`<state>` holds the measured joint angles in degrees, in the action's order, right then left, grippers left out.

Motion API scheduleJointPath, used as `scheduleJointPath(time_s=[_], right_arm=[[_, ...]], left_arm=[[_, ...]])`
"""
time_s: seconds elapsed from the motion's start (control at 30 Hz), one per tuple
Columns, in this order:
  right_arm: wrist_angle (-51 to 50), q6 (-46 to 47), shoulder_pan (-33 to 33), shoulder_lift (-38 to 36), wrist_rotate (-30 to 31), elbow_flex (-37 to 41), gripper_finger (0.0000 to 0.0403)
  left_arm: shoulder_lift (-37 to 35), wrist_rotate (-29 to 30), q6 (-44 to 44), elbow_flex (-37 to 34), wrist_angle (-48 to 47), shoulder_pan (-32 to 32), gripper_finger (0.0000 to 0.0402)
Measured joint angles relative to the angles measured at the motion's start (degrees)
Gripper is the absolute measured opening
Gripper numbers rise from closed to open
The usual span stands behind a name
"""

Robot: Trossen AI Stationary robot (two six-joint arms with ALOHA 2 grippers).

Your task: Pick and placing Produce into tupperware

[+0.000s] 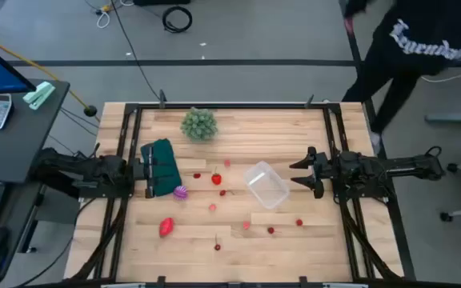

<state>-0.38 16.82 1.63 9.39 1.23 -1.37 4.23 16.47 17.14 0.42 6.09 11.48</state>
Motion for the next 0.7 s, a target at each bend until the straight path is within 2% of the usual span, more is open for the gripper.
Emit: scheduleJointPath(time_s=[0.7], right_arm=[[0.0,0.0,0.0,0.0,0.0,0.0,0.0258]], left_arm=[[0.0,0.0,0.0,0.0,0.0,0.0,0.0152]])
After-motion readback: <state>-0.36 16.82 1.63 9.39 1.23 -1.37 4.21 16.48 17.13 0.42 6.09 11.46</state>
